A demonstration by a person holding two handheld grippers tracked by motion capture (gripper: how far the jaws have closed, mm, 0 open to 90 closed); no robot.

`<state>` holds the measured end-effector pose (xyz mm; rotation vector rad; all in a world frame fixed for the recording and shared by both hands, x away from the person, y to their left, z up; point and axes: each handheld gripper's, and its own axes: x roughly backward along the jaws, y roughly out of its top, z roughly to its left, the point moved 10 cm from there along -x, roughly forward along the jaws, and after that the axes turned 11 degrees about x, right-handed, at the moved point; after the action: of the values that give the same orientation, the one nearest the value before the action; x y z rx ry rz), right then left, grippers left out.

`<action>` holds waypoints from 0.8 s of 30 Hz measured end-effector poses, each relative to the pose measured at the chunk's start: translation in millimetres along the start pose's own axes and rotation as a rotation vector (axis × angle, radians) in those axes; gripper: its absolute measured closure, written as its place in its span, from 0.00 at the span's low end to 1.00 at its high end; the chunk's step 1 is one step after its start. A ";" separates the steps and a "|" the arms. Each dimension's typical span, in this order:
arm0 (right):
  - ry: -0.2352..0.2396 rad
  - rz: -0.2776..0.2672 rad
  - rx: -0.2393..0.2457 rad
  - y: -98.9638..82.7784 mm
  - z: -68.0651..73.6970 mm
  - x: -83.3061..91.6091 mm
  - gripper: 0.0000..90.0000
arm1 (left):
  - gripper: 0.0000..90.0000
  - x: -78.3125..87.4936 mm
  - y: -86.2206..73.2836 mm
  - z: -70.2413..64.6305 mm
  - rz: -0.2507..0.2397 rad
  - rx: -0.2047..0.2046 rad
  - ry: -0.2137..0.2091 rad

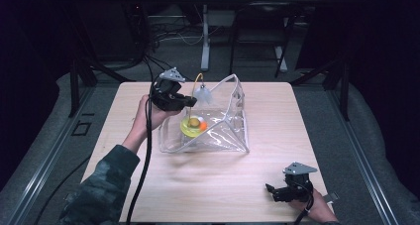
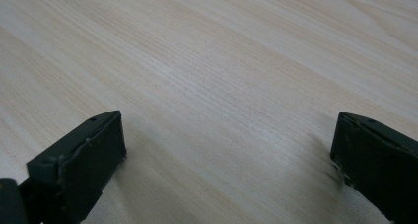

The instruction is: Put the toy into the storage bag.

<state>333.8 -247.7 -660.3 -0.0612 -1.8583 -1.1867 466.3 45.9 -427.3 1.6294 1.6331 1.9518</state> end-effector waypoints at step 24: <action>0.002 -0.006 0.000 0.3 0.1 -0.4 0.00 | 0.98 -36.1 -15.1 10.4 0.058 0.028 0.001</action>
<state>334.1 -247.3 -660.4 -0.0549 -1.8577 -1.1908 481.5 34.9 -463.1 1.7053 1.6391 1.9659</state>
